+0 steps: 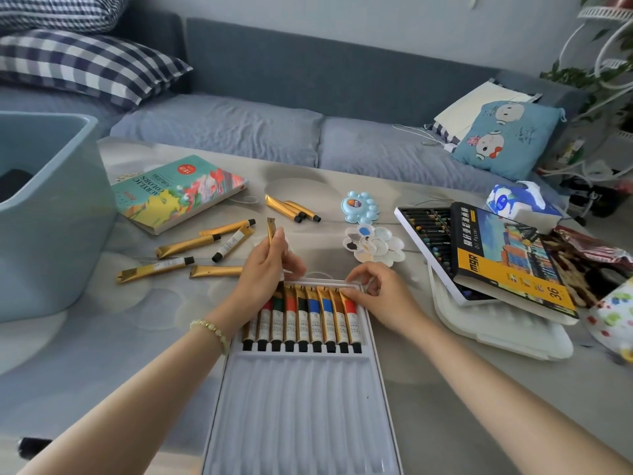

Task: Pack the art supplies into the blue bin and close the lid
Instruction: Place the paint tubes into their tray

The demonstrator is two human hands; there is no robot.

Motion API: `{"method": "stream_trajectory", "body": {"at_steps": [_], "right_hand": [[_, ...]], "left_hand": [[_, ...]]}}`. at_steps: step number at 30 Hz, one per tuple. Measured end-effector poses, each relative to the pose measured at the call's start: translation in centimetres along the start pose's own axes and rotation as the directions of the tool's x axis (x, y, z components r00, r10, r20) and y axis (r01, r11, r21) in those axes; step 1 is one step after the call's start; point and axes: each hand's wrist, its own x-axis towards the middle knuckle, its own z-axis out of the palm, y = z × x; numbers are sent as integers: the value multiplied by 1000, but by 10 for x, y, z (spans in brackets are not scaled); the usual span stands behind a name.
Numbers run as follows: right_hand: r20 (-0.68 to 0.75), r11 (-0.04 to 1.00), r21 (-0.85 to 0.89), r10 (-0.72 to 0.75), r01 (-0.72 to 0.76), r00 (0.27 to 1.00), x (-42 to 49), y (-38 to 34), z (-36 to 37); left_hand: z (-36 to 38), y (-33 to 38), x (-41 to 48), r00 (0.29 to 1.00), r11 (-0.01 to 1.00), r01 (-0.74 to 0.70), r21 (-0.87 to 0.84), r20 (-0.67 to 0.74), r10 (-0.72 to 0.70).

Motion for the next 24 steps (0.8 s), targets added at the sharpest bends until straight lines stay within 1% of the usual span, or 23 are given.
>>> {"method": "stream_trajectory", "body": {"at_steps": [1, 3, 5, 6, 8, 9, 11, 13, 14, 15, 17, 18, 19, 20, 21, 22, 24], "right_hand": [[-7, 1000, 25, 11, -11, 1000, 1, -1, -1], [-44, 991, 136, 19, -13, 999, 3, -12, -4], [-84, 972, 236, 8, 12, 996, 6, -35, -7], [-87, 957, 290, 9, 17, 996, 7, -47, -7], [-53, 910, 414, 56, -29, 997, 12, -68, -6], [-19, 889, 453, 86, -68, 996, 15, -75, -5], [64, 859, 499, 101, -120, 993, 16, -85, 0], [112, 832, 538, 86, -133, 990, 13, -90, 5], [115, 817, 561, 84, -135, 990, 10, -93, 5], [107, 792, 595, 91, -138, 990, 8, -94, 5], [69, 704, 696, 135, -144, 988, 2, -93, 4], [44, 661, 737, 162, -142, 986, -3, -92, 4], [22, 636, 759, 184, -136, 983, -9, -90, 3], [13, 631, 763, 197, -137, 980, -16, -90, 5], [18, 640, 754, 202, -146, 979, -24, -90, 8], [28, 657, 738, 200, -155, 979, -33, -90, 14], [55, 681, 713, 183, -167, 982, -53, -94, 29]], "left_hand": [[-1, 2, 0, 1000, 1000, -10, 11, 18, 10], [-2, 7, 0, 994, 1000, -2, 3, 108, 1], [-3, 13, -1, 967, 998, 52, -40, 251, -40], [-2, 17, -3, 942, 991, 95, -91, 331, -60], [1, 25, -10, 882, 969, 173, -174, 465, -74], [3, 28, -13, 856, 966, 188, -176, 512, -74], [2, 34, -20, 811, 964, 209, -162, 579, -78], [-3, 37, -27, 783, 959, 240, -149, 613, -100], [-5, 40, -31, 792, 968, 224, -113, 600, -113], [-8, 40, -34, 824, 982, 182, -47, 552, -126], [-14, 34, -38, 927, 992, 80, 97, 358, -109], [-18, 26, -40, 969, 987, 26, 157, 238, -63], [-24, 17, -41, 989, 975, -34, 221, 149, 1], [-31, 8, -44, 992, 954, -84, 288, 110, 54], [-38, -2, -48, 991, 928, -112, 354, 103, 80], [-43, -11, -51, 991, 904, -124, 408, 103, 89], [-51, -24, -60, 991, 881, -125, 456, 96, 91]]}}
